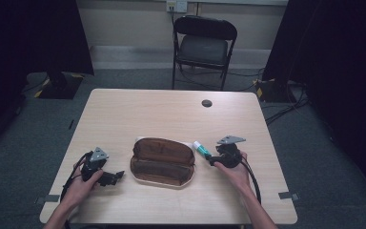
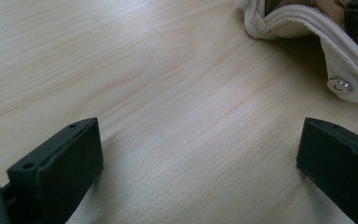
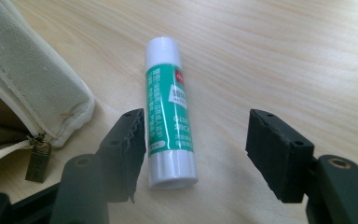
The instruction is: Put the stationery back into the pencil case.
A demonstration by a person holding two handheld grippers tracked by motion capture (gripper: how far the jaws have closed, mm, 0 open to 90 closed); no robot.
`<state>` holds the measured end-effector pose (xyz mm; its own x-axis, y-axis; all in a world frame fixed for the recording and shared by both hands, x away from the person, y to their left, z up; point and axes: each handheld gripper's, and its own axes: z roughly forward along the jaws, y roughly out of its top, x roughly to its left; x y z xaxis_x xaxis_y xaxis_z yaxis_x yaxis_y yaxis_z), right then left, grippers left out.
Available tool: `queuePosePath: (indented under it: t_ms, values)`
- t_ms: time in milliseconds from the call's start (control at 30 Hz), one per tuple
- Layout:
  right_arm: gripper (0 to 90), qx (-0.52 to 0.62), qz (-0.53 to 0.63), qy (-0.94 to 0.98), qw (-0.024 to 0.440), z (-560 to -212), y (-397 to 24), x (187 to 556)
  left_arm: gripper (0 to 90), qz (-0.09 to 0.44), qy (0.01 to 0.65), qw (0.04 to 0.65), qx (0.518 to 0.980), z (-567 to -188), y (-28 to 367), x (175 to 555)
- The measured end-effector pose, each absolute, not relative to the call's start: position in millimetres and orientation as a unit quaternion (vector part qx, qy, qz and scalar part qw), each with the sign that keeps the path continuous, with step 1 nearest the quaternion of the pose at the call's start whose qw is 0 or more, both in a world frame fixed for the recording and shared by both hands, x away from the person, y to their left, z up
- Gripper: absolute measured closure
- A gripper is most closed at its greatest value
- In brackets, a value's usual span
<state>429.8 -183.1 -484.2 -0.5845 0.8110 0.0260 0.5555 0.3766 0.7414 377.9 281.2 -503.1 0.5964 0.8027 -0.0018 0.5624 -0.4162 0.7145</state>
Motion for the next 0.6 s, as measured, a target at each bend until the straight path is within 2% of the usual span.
queuePosePath:
  t_ms: [333,433,467,500,600]
  values:
    - [52.8,0.414,0.353,0.820,0.178,-493.0,-178.5,434.0,0.0,0.173,0.411,0.346,0.825,-503.1,281.1,379.3]
    - [60.8,0.409,0.354,0.822,0.180,-493.0,-178.9,433.4,0.0,0.173,0.411,0.346,0.825,-503.1,281.0,379.4]
    - [60.8,0.409,0.354,0.822,0.180,-493.0,-178.9,433.4,0.0,0.173,0.411,0.346,0.825,-503.1,281.0,379.4]
    - [65.9,0.405,0.352,0.824,0.183,-492.7,-177.3,431.9,0.0,0.173,0.411,0.346,0.825,-503.1,281.0,379.4]
    - [66.3,0.409,0.349,0.823,0.184,-492.0,-176.4,430.9,0.0,0.173,0.411,0.346,0.825,-503.1,281.0,379.4]
